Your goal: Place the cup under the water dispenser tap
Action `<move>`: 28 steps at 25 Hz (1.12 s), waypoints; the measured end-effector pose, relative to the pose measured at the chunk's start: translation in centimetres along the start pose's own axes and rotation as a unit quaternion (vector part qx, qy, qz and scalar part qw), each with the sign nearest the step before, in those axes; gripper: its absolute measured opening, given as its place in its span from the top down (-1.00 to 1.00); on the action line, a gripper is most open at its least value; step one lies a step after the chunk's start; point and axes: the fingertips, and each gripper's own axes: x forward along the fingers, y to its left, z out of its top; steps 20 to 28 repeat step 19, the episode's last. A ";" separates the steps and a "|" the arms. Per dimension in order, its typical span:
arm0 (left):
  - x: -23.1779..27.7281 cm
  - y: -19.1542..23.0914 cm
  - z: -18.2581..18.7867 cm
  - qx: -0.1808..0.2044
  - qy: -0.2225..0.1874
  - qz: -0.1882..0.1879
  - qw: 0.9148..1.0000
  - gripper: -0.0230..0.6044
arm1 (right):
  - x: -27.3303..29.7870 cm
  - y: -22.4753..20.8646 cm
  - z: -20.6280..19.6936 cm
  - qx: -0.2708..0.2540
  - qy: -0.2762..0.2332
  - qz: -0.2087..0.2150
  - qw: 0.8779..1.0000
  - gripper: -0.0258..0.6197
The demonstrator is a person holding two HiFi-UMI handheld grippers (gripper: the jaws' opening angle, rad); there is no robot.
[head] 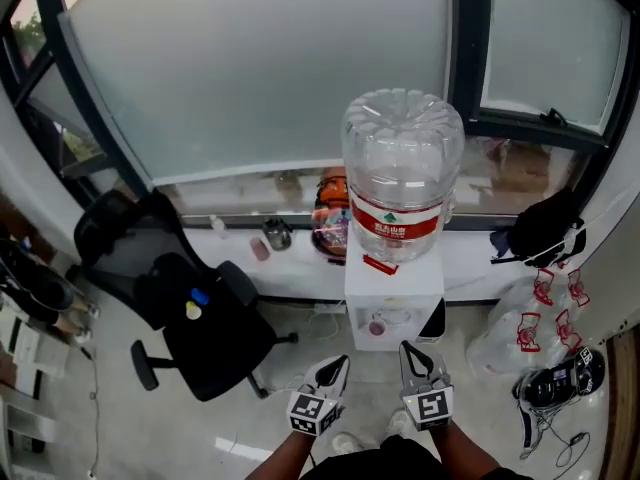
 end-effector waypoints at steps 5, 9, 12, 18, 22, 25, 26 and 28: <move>0.0 -0.1 3.4 0.016 -0.027 0.012 0.999 0.87 | -0.4 -1.2 3.1 0.010 -0.028 -0.012 0.999 0.92; -0.4 -0.5 4.7 0.026 -0.035 0.013 0.999 0.87 | -0.8 -1.8 3.8 0.018 -0.031 -0.022 0.999 0.92; -0.5 -0.9 5.2 0.030 -0.037 0.012 0.999 0.87 | -1.0 -1.9 4.4 0.018 -0.044 -0.020 0.999 0.92; -0.8 -1.7 5.0 0.035 -0.037 0.011 0.999 0.87 | -1.1 -1.6 4.1 0.019 -0.043 -0.017 0.999 0.92; -0.8 -1.9 4.9 0.035 -0.037 0.011 0.999 0.87 | -1.1 -1.5 4.0 0.018 -0.042 -0.016 0.999 0.92; -0.8 -1.9 4.9 0.035 -0.037 0.011 0.999 0.87 | -1.1 -1.5 4.0 0.018 -0.042 -0.016 0.999 0.92; -0.8 -1.9 4.9 0.035 -0.037 0.011 0.999 0.87 | -1.1 -1.5 4.0 0.018 -0.042 -0.016 0.999 0.92; -0.8 -1.9 4.9 0.035 -0.037 0.011 0.999 0.87 | -1.1 -1.5 4.0 0.018 -0.042 -0.016 0.999 0.92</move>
